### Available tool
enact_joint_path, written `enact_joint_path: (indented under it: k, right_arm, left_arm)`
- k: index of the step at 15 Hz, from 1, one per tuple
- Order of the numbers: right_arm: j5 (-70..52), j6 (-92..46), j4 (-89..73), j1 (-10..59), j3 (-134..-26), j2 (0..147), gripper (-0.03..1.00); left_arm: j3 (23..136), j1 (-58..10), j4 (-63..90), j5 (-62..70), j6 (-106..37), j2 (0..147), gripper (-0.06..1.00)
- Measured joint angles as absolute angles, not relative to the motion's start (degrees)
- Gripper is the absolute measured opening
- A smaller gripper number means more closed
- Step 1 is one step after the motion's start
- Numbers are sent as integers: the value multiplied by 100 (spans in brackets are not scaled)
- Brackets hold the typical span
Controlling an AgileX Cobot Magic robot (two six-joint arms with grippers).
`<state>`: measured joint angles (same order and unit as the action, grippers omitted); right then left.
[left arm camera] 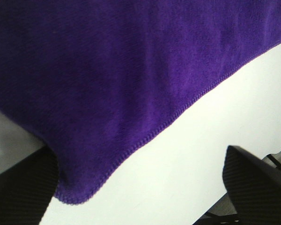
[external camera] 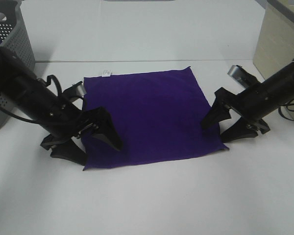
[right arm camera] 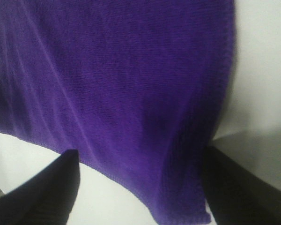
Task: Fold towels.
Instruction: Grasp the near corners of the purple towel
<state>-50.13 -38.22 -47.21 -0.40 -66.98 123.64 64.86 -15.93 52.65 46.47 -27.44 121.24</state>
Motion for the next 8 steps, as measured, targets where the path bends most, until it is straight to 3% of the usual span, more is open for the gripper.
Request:
enact_joint_path:
  k: [2, 4, 7, 8]
  right_arm:
    - [-4922, -3615, -4544, 332, -6772, 12399, 62]
    - [-4687, -3501, -4377, 596, -6778, 12416, 39]
    - [-4589, -3478, -4314, 613, -6778, 12473, 8]
    - [-4589, -3466, -4309, 613, -6778, 12473, 2]
  left_arm:
    - [6944, -1937, 4721, 4687, -1914, 12313, 83]
    - [7363, -2206, 4423, 4687, -1272, 12548, 63]
    - [7494, -2298, 4383, 4566, -1106, 12720, 21]
    - [7494, -2298, 4372, 4498, -1112, 12737, 6]
